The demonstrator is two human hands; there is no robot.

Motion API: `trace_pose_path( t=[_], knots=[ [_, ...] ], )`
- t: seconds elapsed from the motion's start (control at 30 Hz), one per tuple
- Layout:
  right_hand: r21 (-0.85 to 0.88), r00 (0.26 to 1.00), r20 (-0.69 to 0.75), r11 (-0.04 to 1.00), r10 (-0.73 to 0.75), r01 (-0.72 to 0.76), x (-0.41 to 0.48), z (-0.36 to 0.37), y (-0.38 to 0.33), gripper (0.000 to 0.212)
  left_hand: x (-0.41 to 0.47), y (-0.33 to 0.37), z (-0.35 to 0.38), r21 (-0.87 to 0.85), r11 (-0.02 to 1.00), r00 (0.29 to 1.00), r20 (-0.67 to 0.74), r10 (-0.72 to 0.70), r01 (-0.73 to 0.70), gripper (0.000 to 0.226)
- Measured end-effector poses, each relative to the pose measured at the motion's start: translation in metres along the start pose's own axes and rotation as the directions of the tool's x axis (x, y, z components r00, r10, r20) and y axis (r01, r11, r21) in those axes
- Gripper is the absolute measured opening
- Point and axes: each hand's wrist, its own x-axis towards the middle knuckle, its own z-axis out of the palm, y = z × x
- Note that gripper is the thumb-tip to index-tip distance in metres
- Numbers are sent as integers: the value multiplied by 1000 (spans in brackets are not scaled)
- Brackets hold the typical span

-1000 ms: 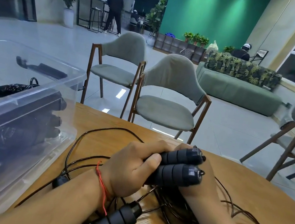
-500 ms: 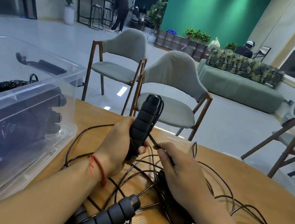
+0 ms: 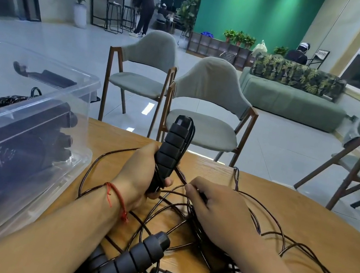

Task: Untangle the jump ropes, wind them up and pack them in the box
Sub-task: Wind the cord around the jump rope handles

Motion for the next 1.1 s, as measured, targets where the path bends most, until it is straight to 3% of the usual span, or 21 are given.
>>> trace_pose_path(
  t=[0.13,0.27,0.5,0.67,0.8,0.9,1.0,1.1],
  knots=[
    [-65,1000,-11,998,24,-25,0,-1,1,33,-2,3,0,-6,999,999,-3,36,-36,43],
    [-48,1000,-18,999,-23,22,-1,-2,-3,35,0,2,2,-23,998,994,-92,55,-58,46],
    [-58,978,-206,998,-12,0,-2,-6,-2,32,4,3,-8,14,986,967,-191,167,-168,46],
    [-38,951,-305,998,39,-53,1,-9,1,34,0,-1,-5,122,953,956,-59,286,-278,56],
    [-21,955,-290,997,65,-74,2,-10,4,35,0,-3,-7,124,935,943,14,332,-331,53],
    [8,957,-280,997,81,-82,2,-9,5,33,1,-3,-9,142,919,930,34,367,-368,51],
    [44,958,-268,995,102,-94,3,-10,5,34,2,-4,-7,146,911,923,51,382,-385,63],
    [63,968,-240,997,67,-54,2,-12,1,34,6,-3,-5,232,899,920,-37,389,-371,74]
  ],
)
